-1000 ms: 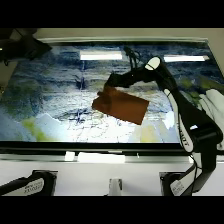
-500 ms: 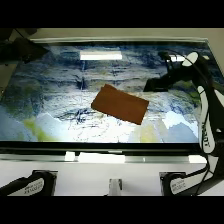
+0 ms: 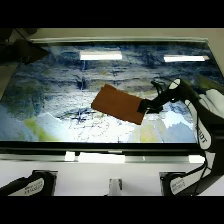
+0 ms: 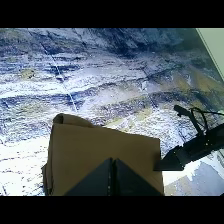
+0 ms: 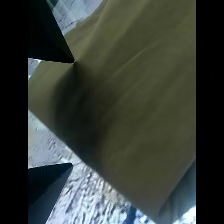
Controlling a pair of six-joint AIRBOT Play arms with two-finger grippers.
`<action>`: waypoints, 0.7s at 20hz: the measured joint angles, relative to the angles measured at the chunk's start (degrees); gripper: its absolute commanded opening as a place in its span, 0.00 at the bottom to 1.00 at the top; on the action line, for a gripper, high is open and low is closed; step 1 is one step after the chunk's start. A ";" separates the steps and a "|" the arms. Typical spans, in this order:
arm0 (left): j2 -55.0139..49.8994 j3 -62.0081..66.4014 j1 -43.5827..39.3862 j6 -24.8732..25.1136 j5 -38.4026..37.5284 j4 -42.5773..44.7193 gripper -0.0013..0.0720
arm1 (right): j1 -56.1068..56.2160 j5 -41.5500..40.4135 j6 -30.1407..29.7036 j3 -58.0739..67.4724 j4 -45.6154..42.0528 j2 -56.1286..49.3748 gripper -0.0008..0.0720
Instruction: Fold the shirts.
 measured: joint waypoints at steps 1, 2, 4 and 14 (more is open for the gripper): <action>0.02 0.00 0.00 0.00 -0.04 -0.02 0.07 | 0.13 -1.38 -0.13 -0.50 1.27 -0.31 0.33; 0.00 0.00 0.00 0.00 -0.09 -0.02 0.07 | 0.11 -2.14 -0.33 -0.81 2.38 -0.46 0.06; 0.00 0.00 0.00 0.00 -0.20 -0.02 0.07 | -0.02 -4.00 -2.36 -1.09 6.58 -0.70 0.05; 0.02 0.00 0.00 1.22 -0.20 0.00 0.07 | -15.06 1.84 -5.18 28.94 9.94 3.54 0.04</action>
